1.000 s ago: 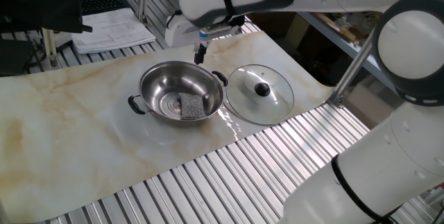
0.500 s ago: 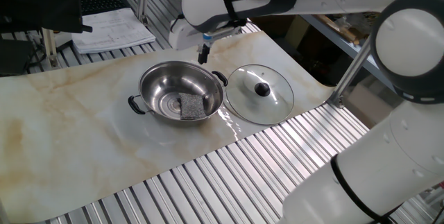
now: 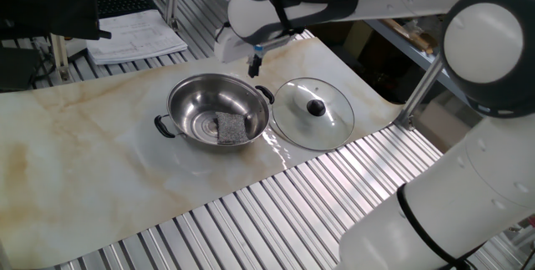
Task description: Cover the pot with the lid
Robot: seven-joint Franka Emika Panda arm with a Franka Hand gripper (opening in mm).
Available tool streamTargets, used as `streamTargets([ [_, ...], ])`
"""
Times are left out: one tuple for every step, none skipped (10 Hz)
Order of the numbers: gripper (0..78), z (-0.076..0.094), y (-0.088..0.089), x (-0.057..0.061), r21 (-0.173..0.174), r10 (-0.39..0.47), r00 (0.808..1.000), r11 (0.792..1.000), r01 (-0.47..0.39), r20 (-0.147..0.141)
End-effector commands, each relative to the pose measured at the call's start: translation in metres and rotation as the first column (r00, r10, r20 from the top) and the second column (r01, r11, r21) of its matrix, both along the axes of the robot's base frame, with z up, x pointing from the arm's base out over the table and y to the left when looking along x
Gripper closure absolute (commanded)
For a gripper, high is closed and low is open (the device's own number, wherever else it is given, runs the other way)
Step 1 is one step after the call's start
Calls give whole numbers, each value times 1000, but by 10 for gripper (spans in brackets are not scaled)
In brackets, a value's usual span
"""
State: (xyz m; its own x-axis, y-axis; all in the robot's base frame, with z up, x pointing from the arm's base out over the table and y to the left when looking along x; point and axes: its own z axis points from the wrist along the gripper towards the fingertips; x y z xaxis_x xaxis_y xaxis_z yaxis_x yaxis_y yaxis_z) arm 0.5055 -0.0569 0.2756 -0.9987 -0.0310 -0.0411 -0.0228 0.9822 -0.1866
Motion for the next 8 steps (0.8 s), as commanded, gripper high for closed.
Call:
streamTargets([
  [776,-5,-12,1,-26,-11,1000,1000,12,21],
  [776,-7,-16,0,-25,-9,1000,1000,10,23],
  [776,-7,-16,0,-25,-9,1000,1000,10,23],
  [776,-9,-17,1,-25,-10,999,1000,11,38],
  [776,-13,-19,1,-25,-6,999,1000,7,44],
  [776,-19,-22,1,-28,-1,998,1000,3,57],
  [776,-26,-28,1,-43,3,998,999,0,57],
  [776,-30,-37,-1,-63,10,998,998,-7,59],
])
